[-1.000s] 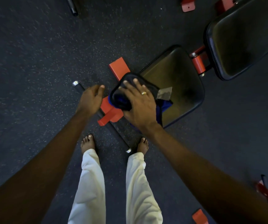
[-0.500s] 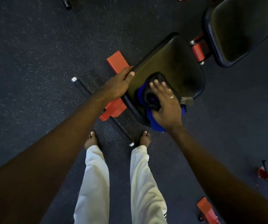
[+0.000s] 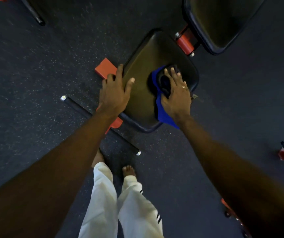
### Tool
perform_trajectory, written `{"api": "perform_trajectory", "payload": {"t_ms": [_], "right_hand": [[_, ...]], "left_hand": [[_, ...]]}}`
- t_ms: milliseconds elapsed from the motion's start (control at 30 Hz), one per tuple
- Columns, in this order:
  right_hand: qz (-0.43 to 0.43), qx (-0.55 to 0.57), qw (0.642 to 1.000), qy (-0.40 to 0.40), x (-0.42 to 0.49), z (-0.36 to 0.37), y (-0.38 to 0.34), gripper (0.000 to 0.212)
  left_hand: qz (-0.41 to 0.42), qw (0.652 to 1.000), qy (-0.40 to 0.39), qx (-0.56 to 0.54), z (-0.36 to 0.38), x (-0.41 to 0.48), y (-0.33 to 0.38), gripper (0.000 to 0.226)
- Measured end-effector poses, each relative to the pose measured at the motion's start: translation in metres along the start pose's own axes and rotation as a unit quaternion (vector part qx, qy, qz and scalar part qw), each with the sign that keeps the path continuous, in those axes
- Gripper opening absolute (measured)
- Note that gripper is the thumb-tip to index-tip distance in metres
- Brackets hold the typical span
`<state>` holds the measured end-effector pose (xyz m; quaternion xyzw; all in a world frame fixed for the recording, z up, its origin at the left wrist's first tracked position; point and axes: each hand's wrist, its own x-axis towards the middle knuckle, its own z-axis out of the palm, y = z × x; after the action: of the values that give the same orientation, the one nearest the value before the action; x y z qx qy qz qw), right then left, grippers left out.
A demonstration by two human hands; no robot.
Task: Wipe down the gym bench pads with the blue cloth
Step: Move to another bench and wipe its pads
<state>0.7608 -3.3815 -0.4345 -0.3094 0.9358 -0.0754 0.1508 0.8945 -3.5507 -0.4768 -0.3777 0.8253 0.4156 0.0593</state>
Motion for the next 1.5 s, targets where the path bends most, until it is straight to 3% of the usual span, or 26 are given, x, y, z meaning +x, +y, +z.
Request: {"api": "perform_trajectory", "payload": {"t_ms": [67,167,233,300,400,567,800,1067,1233,1300,1400,1500], "right_hand": [[-0.002,-0.012,1.0,0.018,-0.002,0.008,-0.014,0.076],[-0.117,-0.037,0.992,-0.029,0.002,0.002,-0.002,0.076],[-0.125,-0.014,0.991,-0.038,0.016,-0.005,0.022,0.077],[0.001,0.075,0.997,0.019,0.017,-0.01,0.041,0.075],[0.2,0.2,0.957,0.066,-0.014,0.0,0.033,0.075],[0.203,0.259,0.944,0.034,-0.073,0.032,0.006,0.085],[0.311,0.247,0.91,0.117,-0.003,0.012,0.022,0.072],[0.239,0.241,0.939,0.059,-0.108,0.049,-0.054,0.088],[0.261,0.294,0.908,0.146,-0.096,0.053,-0.047,0.079],[0.248,0.252,0.924,0.145,-0.101,0.06,-0.059,0.078],[0.133,0.149,0.977,0.076,-0.124,0.073,-0.077,0.083],[0.048,0.072,0.995,0.041,-0.143,0.08,-0.095,0.091]], "left_hand": [[0.006,1.0,0.007,0.007,0.001,0.001,0.0,0.07],[0.026,0.999,0.042,0.008,0.004,-0.005,0.0,0.07],[0.028,0.998,0.056,0.003,0.005,-0.006,-0.002,0.071],[0.022,0.998,0.051,0.003,0.006,-0.005,-0.003,0.073],[0.028,0.998,0.052,0.001,0.007,-0.005,-0.004,0.073],[0.025,0.998,0.05,0.009,0.005,-0.006,-0.002,0.07],[0.016,0.999,0.039,0.023,0.005,-0.005,-0.001,0.069],[0.038,0.998,0.047,0.004,0.004,-0.005,0.0,0.066],[0.056,0.998,0.022,-0.017,0.002,-0.002,-0.006,0.066],[0.092,0.996,-0.012,-0.011,-0.005,0.001,-0.014,0.07],[0.146,0.982,-0.122,-0.015,-0.027,0.018,-0.04,0.081],[0.174,0.962,-0.204,0.051,-0.054,0.033,-0.051,0.088]]}}
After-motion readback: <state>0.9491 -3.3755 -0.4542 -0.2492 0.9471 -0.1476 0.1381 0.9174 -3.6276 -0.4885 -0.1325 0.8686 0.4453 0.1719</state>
